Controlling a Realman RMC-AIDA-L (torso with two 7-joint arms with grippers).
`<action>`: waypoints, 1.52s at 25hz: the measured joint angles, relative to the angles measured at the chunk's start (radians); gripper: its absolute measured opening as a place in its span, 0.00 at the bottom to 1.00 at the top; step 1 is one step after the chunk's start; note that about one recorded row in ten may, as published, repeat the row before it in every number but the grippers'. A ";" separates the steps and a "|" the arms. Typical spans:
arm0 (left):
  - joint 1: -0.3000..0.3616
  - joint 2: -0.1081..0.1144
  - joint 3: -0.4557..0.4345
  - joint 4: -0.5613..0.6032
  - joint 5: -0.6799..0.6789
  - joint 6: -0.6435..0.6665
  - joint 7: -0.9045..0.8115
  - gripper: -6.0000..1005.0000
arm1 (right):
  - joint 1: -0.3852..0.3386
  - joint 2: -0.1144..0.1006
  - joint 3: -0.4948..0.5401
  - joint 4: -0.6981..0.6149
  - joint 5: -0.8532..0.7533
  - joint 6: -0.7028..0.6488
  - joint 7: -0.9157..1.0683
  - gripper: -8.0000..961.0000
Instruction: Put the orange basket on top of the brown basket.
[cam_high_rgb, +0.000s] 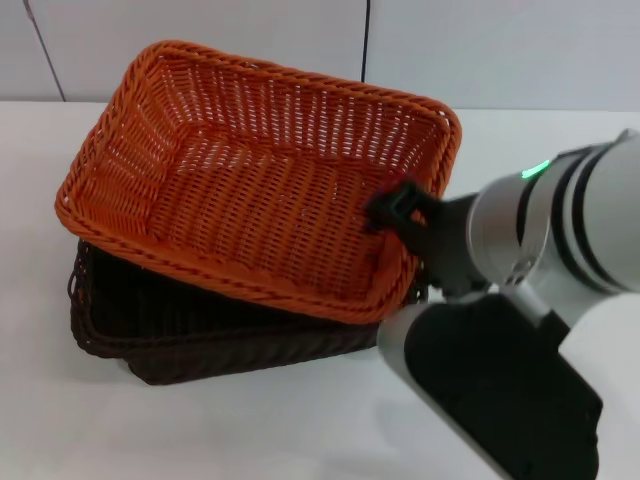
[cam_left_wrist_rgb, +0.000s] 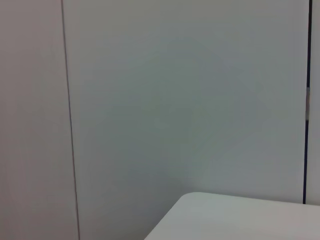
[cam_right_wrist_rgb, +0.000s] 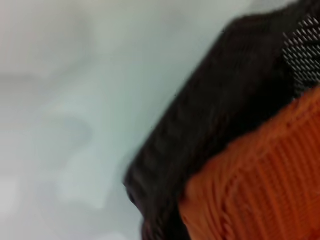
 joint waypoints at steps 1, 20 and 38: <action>0.000 0.000 0.000 0.000 0.000 0.000 0.000 0.72 | -0.011 0.010 -0.018 0.003 0.000 0.022 0.016 0.61; -0.016 0.001 0.000 0.044 0.002 -0.004 -0.011 0.72 | -0.004 0.026 -0.125 0.007 0.000 -0.045 0.118 0.68; -0.012 0.003 0.000 0.047 0.002 -0.003 -0.011 0.72 | 0.028 0.028 -0.223 0.008 0.000 -0.064 0.178 0.68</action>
